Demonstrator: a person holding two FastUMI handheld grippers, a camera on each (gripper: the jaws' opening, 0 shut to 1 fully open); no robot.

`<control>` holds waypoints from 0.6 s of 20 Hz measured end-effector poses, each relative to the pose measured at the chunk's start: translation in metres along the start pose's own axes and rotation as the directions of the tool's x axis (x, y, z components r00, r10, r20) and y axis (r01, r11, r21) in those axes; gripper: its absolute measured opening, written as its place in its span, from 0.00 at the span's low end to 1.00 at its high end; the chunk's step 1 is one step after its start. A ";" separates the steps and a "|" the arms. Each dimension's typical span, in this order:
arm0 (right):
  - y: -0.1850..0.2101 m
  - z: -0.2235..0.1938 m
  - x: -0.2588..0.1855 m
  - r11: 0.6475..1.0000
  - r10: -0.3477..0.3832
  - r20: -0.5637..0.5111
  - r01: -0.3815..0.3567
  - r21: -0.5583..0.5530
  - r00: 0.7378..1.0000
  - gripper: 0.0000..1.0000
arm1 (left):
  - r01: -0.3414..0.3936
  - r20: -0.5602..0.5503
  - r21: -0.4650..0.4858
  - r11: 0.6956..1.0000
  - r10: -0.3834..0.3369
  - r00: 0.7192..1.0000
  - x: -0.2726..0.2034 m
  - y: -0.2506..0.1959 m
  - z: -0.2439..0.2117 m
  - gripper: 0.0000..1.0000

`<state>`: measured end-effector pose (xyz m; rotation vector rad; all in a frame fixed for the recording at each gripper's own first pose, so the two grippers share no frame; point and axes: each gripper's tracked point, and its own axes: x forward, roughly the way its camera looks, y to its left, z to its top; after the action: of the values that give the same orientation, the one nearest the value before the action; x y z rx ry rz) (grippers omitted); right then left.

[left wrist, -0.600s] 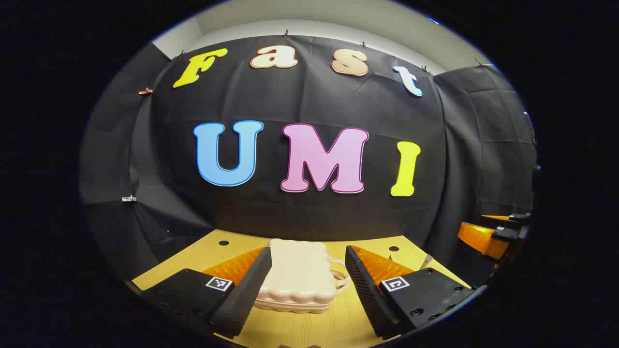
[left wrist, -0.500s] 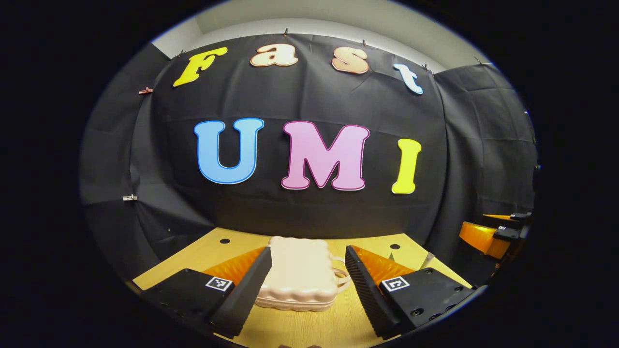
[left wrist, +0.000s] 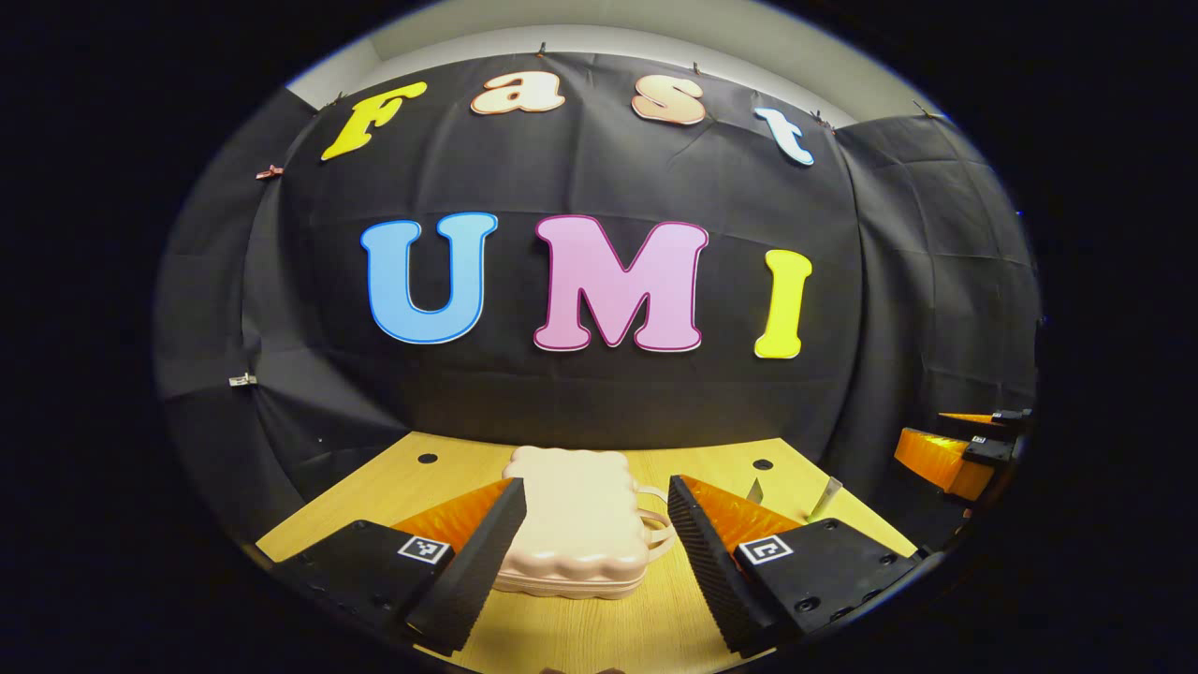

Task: First open the suitcase, pack the skin care products into it, and then close the suitcase.

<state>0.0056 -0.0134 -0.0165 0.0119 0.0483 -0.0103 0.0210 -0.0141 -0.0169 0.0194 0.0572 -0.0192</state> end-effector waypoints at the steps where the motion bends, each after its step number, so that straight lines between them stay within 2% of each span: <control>1: -0.002 0.000 0.002 1.000 -0.003 0.000 0.003 0.005 1.000 0.96 | 0.004 -0.002 -0.003 1.000 -0.004 1.000 0.003 -0.003 -0.001 0.96; 6: -0.025 0.004 0.021 1.000 -0.023 0.006 0.023 0.010 1.000 0.96 | 0.084 -0.078 0.005 0.996 -0.083 0.994 0.053 -0.043 -0.016 0.96; 9: -0.036 0.002 0.032 1.000 -0.024 0.003 0.024 0.005 1.000 0.96 | 0.154 -0.174 0.023 0.988 -0.148 0.974 0.099 -0.081 -0.042 0.96; 12: -0.046 -0.008 0.041 1.000 -0.011 -0.011 0.011 -0.009 1.000 0.96 | 0.178 -0.281 0.041 0.983 -0.160 0.946 0.144 -0.107 -0.083 0.96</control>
<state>0.0461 -0.0596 -0.0266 0.0025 0.0597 -0.0206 0.1582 -0.1217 -0.1100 0.0830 0.3392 -0.1905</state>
